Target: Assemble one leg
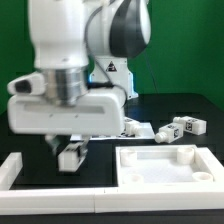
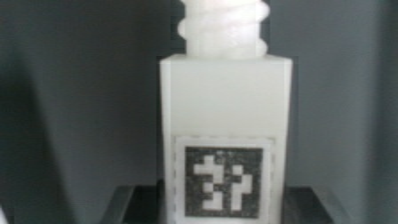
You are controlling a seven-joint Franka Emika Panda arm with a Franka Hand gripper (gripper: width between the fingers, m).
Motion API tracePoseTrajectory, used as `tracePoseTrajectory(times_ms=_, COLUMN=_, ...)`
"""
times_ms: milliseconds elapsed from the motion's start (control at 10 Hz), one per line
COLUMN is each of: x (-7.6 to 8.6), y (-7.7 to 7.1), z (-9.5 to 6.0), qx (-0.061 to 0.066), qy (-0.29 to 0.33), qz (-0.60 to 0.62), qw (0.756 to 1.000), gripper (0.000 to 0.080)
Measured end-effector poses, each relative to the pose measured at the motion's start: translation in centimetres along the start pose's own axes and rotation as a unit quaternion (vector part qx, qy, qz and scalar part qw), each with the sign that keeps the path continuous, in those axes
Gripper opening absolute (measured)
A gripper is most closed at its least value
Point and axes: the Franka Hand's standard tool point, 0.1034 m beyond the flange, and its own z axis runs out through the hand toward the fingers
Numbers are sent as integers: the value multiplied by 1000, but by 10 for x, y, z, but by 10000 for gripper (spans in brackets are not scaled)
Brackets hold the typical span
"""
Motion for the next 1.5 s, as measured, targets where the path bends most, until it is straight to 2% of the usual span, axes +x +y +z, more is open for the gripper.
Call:
tracePoseTrajectory(times_ms=100, x=-12, y=-6, z=-6, qx=2, qy=4, qz=4, qw=1000, gripper=282)
tracePoseTrajectory(times_ms=500, x=-14, y=-2, z=0, qx=-1, qy=6, qz=0, qw=1000, gripper=284)
tracePoseTrajectory(times_ms=800, x=-70, y=26, z=25, qx=-18, qy=8, qz=-30, qw=999, gripper=284)
tracePoseTrajectory(times_ms=900, x=-72, y=29, z=32, qx=-23, qy=12, qz=-33, qw=999, gripper=284)
tracePoseTrajectory(times_ms=1200, x=-67, y=28, z=32, qx=-26, qy=22, qz=-42, qw=999, gripper=284)
tracePoseTrajectory(times_ms=1300, x=-68, y=28, z=32, qx=-26, qy=22, qz=-42, qw=999, gripper=467)
tracePoseTrajectory(times_ms=1400, x=-66, y=28, z=31, qx=-26, qy=21, qz=-54, qw=998, gripper=592)
tracePoseTrajectory(times_ms=1500, x=-64, y=24, z=26, qx=-13, qy=-13, qz=-48, qw=999, gripper=592)
